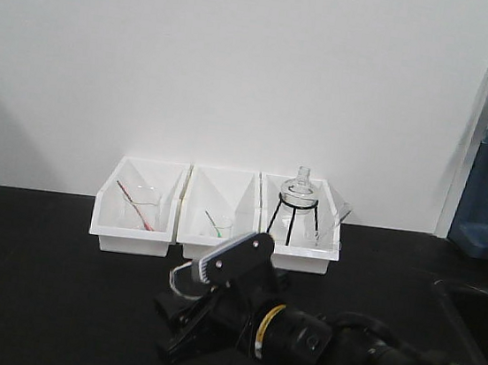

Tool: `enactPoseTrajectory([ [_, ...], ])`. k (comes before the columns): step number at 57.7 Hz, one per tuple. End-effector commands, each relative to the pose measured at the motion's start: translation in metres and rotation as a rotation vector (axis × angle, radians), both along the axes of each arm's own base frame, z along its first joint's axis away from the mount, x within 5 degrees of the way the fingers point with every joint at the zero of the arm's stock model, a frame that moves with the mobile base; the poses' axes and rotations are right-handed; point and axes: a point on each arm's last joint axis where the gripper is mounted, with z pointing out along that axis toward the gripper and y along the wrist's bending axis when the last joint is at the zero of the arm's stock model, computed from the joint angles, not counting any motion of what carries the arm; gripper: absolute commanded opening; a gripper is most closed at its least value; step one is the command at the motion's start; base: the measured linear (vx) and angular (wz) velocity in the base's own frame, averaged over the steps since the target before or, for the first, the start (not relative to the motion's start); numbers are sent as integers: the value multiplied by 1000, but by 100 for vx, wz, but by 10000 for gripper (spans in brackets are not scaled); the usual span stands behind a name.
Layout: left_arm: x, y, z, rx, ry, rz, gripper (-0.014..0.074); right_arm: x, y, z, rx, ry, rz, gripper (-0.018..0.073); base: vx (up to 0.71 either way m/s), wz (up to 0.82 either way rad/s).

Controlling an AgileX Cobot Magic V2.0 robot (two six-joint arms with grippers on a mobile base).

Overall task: Pick beaker and place in left cabinet
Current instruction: 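Close the right gripper on the beaker and lift it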

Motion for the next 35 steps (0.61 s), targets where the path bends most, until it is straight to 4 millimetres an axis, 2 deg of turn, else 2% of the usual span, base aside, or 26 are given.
enactPoseTrajectory([
  [1, -2, 0, 14, -8, -110, -1, -6, -12, -7, 70, 99, -129, -16, 155, 0, 0],
  [9, -2, 0, 14, -8, -110, -1, -6, -25, -12, 117, 98, -170, -62, 155, 0, 0],
  [15, -2, 0, 14, -8, -110, -1, -6, -28, -14, 138, 104, -188, -83, 155, 0, 0],
  [35, -2, 0, 14, -8, -110, -1, -6, -28, -15, 140, 95, -177, -100, 155, 0, 0],
])
